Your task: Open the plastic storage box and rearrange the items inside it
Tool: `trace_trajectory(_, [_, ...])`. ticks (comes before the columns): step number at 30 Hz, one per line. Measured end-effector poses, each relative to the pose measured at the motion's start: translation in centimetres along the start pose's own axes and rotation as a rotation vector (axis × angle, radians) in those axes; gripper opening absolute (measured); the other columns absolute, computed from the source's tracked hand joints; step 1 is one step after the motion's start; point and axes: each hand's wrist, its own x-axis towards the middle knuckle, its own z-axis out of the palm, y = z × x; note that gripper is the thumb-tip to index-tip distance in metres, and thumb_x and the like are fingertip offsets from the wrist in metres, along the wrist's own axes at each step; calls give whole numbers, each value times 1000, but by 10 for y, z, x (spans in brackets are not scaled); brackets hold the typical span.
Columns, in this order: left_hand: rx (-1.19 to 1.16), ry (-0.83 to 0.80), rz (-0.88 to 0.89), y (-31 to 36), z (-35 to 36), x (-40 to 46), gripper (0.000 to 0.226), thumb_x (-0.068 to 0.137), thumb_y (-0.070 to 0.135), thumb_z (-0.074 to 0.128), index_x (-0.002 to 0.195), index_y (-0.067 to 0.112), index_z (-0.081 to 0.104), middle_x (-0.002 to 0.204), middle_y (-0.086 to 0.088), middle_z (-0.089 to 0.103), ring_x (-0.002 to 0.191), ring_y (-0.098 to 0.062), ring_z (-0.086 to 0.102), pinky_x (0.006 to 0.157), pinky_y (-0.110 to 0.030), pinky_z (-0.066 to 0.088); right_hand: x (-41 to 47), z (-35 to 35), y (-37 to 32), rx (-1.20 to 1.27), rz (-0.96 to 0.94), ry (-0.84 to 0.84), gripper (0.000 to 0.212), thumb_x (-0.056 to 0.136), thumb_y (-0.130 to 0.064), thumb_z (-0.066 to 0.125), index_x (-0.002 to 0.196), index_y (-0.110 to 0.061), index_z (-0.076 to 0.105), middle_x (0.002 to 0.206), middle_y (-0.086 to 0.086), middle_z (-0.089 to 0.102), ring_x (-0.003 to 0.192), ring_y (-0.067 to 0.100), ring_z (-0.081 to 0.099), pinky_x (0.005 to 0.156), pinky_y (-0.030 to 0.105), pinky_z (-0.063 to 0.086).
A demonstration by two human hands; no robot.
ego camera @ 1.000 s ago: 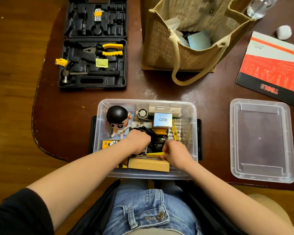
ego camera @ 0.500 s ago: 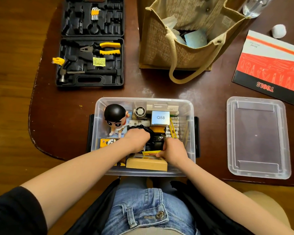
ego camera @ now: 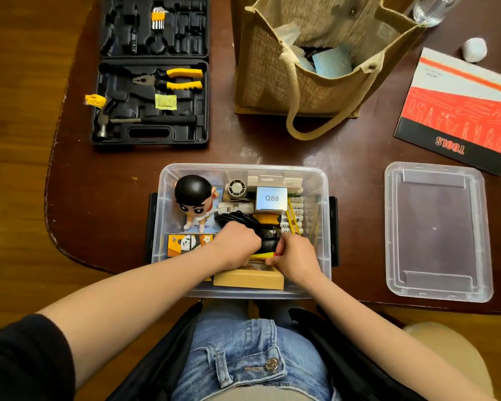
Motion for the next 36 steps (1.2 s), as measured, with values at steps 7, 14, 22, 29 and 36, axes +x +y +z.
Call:
trace_trajectory(7, [-13, 12, 3, -2, 4, -1, 16, 88, 12, 48, 91, 13, 63, 88, -5, 67, 81, -26, 63, 62, -32, 41, 9, -5, -5, -217, -31, -89, 20, 76, -22, 76, 82, -18, 57, 87, 2, 65, 81, 19, 59, 67, 26, 44])
trace_trajectory(14, [-13, -14, 10, -2, 5, 1, 14, 87, 11, 50, 90, 13, 63, 88, -5, 67, 81, -26, 63, 62, -31, 43, 14, -10, -5, -273, -85, -153, 7, 81, -10, 68, 86, -14, 68, 94, 5, 68, 91, 22, 63, 82, 32, 52])
trace_trajectory(22, [-40, -26, 0, -2, 8, 7, 13, 88, 14, 55, 100, 14, 59, 96, -6, 67, 89, -27, 63, 65, -33, 42, 18, -7, -6, -328, -87, -107, 9, 80, -10, 68, 88, -12, 66, 89, 5, 66, 86, 24, 63, 76, 32, 53])
trace_trajectory(29, [-206, -83, -25, -6, 11, 11, 26, 85, 41, 64, 96, 17, 63, 96, -2, 66, 91, -23, 61, 72, -32, 47, 25, -9, -7, -413, -68, -210, 17, 81, -11, 62, 98, -9, 59, 74, 0, 48, 74, 21, 50, 63, 28, 44])
trace_trajectory(36, [-301, -19, -46, -8, 15, 14, 23, 80, 39, 70, 90, 21, 60, 93, 3, 65, 90, -19, 60, 67, -29, 41, 26, -3, -1, -416, -11, -254, 12, 86, -20, 62, 91, -10, 59, 71, 1, 51, 71, 20, 52, 59, 27, 42])
